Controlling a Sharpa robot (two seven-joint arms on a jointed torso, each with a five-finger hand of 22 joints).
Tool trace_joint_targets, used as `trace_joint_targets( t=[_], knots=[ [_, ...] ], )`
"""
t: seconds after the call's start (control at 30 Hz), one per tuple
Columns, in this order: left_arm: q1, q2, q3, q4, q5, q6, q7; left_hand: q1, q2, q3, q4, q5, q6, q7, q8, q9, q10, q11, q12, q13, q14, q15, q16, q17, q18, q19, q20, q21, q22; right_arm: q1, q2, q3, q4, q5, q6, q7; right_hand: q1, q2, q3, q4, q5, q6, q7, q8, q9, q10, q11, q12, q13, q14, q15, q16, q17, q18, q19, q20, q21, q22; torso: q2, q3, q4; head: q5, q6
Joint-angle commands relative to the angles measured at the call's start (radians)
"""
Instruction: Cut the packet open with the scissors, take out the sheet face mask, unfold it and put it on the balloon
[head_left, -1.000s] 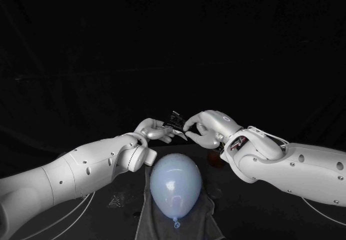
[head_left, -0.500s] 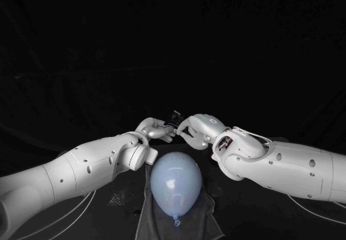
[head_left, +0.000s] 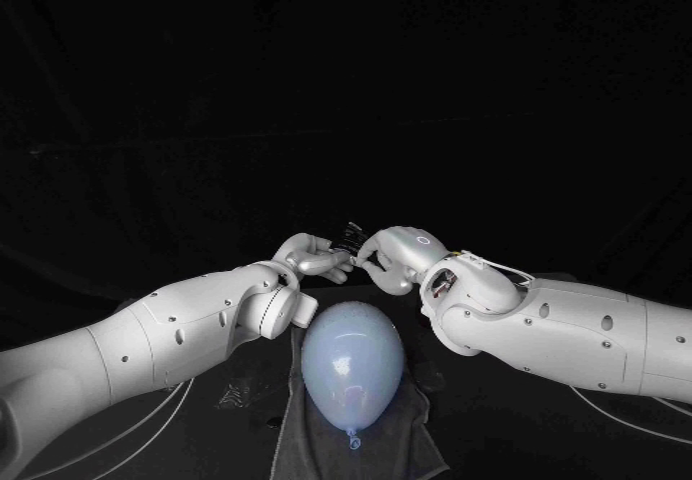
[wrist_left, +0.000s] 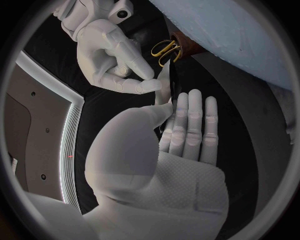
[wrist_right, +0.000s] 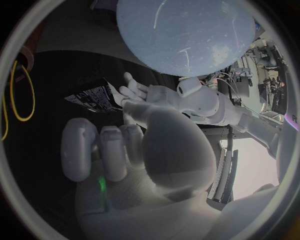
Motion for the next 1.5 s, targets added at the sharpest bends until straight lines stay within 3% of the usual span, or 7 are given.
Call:
trace_joint_targets(
  t=[0.03,0.4,1.07,1.17,1.3,1.5],
  knots=[
    [0.002,0.001,0.001,0.005,0.004,0.005,0.004,0.0,0.014,0.006,0.0,0.003,0.005,-0.002,0.003,0.04,0.015,-0.008,-0.007,-0.001,0.002,-0.002,-0.001,-0.001,0.014,-0.007,-0.002,0.002,0.001,-0.001,0.006,0.0,-0.008,-0.034,0.024,-0.04,-0.009,-0.001,0.006,0.001,-0.001,-0.006,0.003,-0.006,-0.002,0.071,0.002,0.002,0.213,0.103,0.0,0.005,0.263,-0.013,0.007,0.0,0.001,0.162,0.0,0.0006,-0.0009,0.0,0.0],
    [0.002,0.002,0.001,0.01,0.004,0.004,0.001,-0.002,0.012,0.011,-0.003,0.003,0.005,-0.002,0.004,0.042,0.016,-0.008,-0.008,-0.001,0.003,-0.002,-0.001,-0.002,0.014,-0.011,-0.002,0.01,0.005,-0.002,0.012,0.0,-0.023,-0.067,0.01,-0.068,-0.031,0.003,0.014,0.012,-0.001,-0.03,0.006,-0.026,-0.013,0.066,0.005,-0.008,0.207,0.103,0.003,0.005,0.263,-0.013,0.005,0.004,-0.002,0.163,-0.001,0.0007,-0.0007,-0.002,-0.002],
    [0.002,0.003,0.001,0.011,0.0,0.006,-0.004,-0.003,0.012,0.013,-0.004,0.003,0.005,-0.002,0.004,0.042,0.016,-0.008,-0.009,-0.001,0.003,-0.002,-0.001,-0.002,0.014,-0.013,-0.002,0.012,0.007,-0.004,0.008,0.001,-0.017,-0.078,-0.058,-0.066,-0.035,0.002,0.014,0.014,-0.001,-0.036,0.005,-0.03,-0.015,0.066,0.005,-0.007,0.208,0.103,0.003,0.005,0.263,-0.013,0.007,0.004,0.001,0.165,0.0,0.0004,-0.0001,-0.002,0.002],
    [0.002,0.003,0.001,0.01,0.0,0.006,-0.004,-0.003,0.012,0.013,-0.004,0.003,0.005,-0.002,0.004,0.042,0.016,-0.008,-0.009,-0.001,0.003,-0.002,-0.001,-0.002,0.014,-0.013,-0.002,0.012,0.007,-0.004,0.007,0.001,-0.016,-0.085,-0.03,-0.057,-0.033,0.002,0.016,0.011,-0.001,-0.042,0.003,-0.034,-0.017,0.064,0.003,-0.011,0.205,0.103,0.002,0.005,0.263,-0.012,0.004,0.004,-0.003,0.163,0.0,0.0004,-0.0006,-0.001,0.002],
    [0.002,0.003,0.001,0.01,0.0,0.007,-0.004,-0.004,0.011,0.016,-0.006,0.003,0.005,-0.002,0.004,0.043,0.017,-0.008,-0.01,-0.001,0.003,-0.002,-0.001,-0.002,0.014,-0.015,-0.002,0.017,0.01,-0.004,0.01,0.001,-0.018,-0.108,0.049,-0.042,-0.019,0.002,0.031,-0.007,-0.001,-0.062,-0.011,-0.046,-0.023,0.058,-0.009,-0.022,0.199,0.103,-0.007,0.005,0.263,-0.009,-0.003,-0.001,-0.014,0.159,0.0,0.0005,-0.0004,-0.001,0.001],
    [0.002,0.004,0.002,0.01,0.0,0.008,-0.004,-0.005,0.011,0.018,-0.007,0.003,0.005,-0.002,0.005,0.043,0.018,-0.009,-0.01,-0.001,0.003,-0.002,0.0,-0.002,0.014,-0.017,-0.002,0.019,0.012,-0.004,0.015,0.0,-0.025,-0.15,0.138,-0.046,-0.015,-0.001,0.036,-0.018,-0.001,-0.065,-0.016,-0.048,-0.025,0.056,-0.013,-0.028,0.195,0.103,-0.012,0.005,0.263,-0.008,-0.006,-0.006,-0.019,0.157,0.0,0.0003,-0.0004,-0.001,0.0]
  ],
)
